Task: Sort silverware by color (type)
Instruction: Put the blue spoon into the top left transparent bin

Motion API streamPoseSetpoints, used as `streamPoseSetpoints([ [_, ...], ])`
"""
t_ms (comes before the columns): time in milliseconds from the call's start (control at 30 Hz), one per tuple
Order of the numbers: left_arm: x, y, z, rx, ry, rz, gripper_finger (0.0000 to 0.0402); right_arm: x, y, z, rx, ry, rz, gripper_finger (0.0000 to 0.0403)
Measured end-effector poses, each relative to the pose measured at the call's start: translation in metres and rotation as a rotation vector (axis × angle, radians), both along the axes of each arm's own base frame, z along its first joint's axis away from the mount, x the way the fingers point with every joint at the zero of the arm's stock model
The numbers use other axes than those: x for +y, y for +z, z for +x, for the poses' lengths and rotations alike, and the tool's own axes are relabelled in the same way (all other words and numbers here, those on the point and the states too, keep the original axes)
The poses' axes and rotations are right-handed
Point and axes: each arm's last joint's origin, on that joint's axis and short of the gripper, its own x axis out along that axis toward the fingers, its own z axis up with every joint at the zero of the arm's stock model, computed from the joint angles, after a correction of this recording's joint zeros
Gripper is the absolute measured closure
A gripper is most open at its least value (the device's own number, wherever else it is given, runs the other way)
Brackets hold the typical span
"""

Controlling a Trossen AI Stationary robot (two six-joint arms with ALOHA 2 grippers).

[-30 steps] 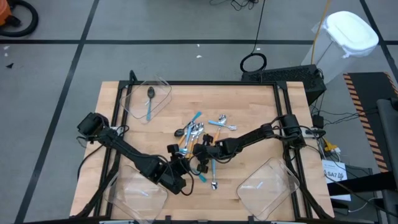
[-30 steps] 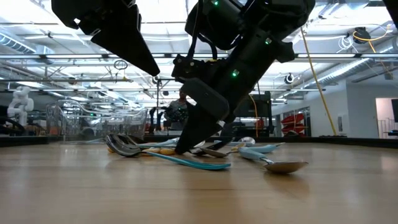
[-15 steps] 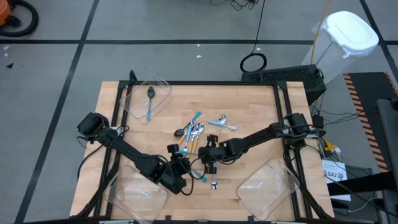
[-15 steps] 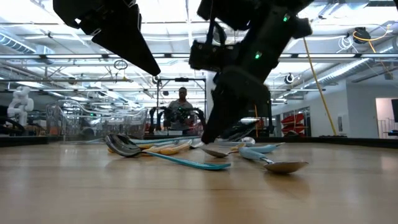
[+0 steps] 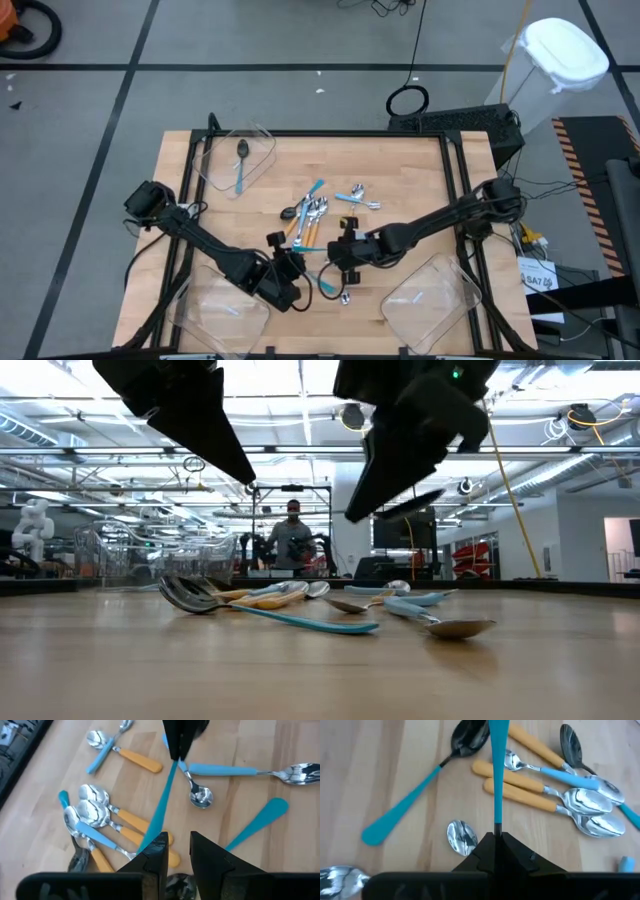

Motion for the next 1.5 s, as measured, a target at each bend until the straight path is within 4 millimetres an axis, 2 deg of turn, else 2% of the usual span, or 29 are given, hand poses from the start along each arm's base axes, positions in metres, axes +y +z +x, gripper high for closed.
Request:
streamPoseSetpoints([
  [300, -0.012, 0.0, -0.008, -0.024, 0.011, -0.021, 0.0318, -0.002, 0.025, -0.009, -0.063, -0.011, 0.029, 0.0392],
  [433, -0.01, 0.001, -0.008, -0.043, 0.048, -0.015, 0.0317, -0.004, 0.035, -0.012, -0.097, -0.017, 0.044, 0.0392],
  [533, -0.006, 0.01, -0.01, -0.084, 0.073, -0.019, 0.0317, -0.005, 0.039, -0.014, -0.099, -0.018, 0.046, 0.0392],
  [833, -0.002, 0.038, -0.015, -0.194, 0.074, -0.07, 0.0317, -0.007, 0.042, -0.013, -0.111, -0.001, 0.036, 0.0392],
  [1500, 0.007, 0.039, -0.011, -0.183, 0.087, -0.043, 0.0317, -0.009, 0.042, -0.012, -0.113, 0.006, 0.029, 0.0392],
])
